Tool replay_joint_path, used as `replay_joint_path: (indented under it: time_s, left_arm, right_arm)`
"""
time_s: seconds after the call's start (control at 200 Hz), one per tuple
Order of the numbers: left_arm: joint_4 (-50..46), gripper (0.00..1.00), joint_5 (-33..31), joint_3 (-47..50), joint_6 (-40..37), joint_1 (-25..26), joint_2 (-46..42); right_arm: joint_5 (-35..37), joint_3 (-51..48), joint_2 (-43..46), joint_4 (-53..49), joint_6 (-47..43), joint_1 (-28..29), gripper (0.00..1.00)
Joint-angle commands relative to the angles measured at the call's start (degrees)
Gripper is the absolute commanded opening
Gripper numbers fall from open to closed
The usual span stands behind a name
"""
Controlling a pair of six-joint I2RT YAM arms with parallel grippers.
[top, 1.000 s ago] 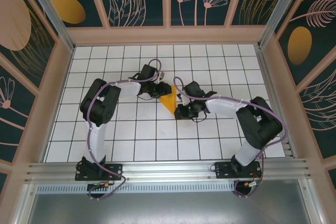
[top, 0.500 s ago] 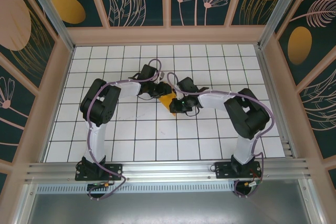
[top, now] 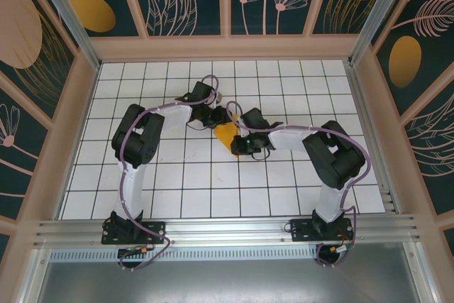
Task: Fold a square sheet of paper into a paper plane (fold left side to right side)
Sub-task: Fourth fold the wing at the center of the table.
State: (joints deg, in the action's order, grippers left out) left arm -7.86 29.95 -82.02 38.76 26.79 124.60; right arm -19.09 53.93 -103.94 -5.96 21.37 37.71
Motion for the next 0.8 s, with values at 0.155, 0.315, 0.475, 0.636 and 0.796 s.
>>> replay_joint_path:
  time_s: [0.155, 0.315, 0.475, 0.636, 0.796]
  left_arm:
    - [-3.22, 0.40, -5.35, -8.58, -3.36, -5.35, 7.18]
    - [-3.61, 0.39, -5.18, -9.64, -4.07, -7.38, 7.86]
    - [-4.07, 0.41, -4.57, -10.67, -5.66, -8.04, 4.72]
    - [-2.60, 0.41, -5.12, -6.28, -5.93, -8.20, -3.02]
    - [3.64, 0.38, -2.39, 6.29, -3.07, -7.41, -13.17]
  right_arm:
    - [1.47, -5.41, -1.62, -8.61, 1.05, 0.25, 0.13]
    - [0.43, -5.59, -1.36, -7.48, 1.22, 0.17, 0.13]
    - [-0.89, -5.93, -1.13, -5.48, 1.40, -0.18, 0.13]
    - [-0.02, -5.98, -1.29, -5.80, 0.79, -0.88, 0.08]
    - [0.81, -5.86, -1.48, -5.93, 0.52, -1.20, 0.07]
